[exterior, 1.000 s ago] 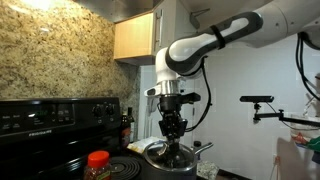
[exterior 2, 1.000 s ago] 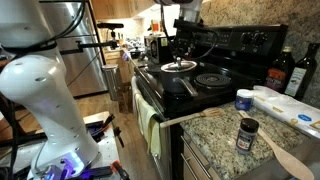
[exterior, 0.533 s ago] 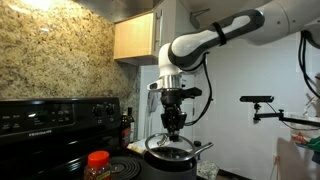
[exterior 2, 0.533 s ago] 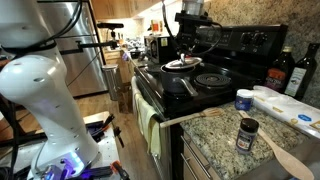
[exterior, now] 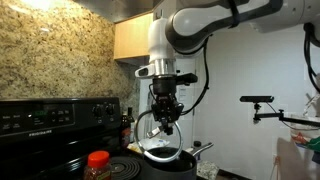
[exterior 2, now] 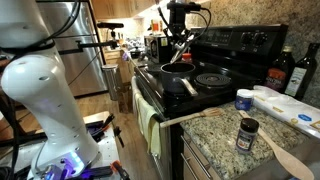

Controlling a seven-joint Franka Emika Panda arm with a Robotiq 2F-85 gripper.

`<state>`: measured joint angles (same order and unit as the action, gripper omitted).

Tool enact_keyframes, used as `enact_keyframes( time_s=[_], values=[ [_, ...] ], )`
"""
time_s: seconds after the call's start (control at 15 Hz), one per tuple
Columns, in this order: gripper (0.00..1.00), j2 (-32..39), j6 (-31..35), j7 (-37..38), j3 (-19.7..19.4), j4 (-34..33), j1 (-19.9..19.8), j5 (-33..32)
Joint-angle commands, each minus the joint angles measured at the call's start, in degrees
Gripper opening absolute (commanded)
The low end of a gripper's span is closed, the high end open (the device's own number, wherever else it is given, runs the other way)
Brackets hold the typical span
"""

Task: Remove the lid from the pot on the stove, pick up the wooden spoon from the right side of the countertop and put it inside the pot

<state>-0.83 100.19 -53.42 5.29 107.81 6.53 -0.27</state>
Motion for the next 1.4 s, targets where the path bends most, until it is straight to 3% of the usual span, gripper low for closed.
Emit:
enact_keyframes(
  time_s=[0.0, 0.6, 0.8, 0.87, 1.33],
  values=[
    [0.1, 0.01, -3.52, 2.98, 3.76, -2.86, 3.22, -6.27],
    [0.1, 4.5, -8.68, -0.95, 8.85, -7.36, 7.97, -11.03],
    [0.1, 5.0, -8.0, -6.09, 9.39, -5.88, 8.19, -12.86],
    [0.1, 4.95, -6.67, -2.39, 9.47, -5.07, 8.31, -10.79],
    [0.1, 7.55, -3.61, -6.11, 9.84, -4.94, 8.6, -9.26]
  ],
)
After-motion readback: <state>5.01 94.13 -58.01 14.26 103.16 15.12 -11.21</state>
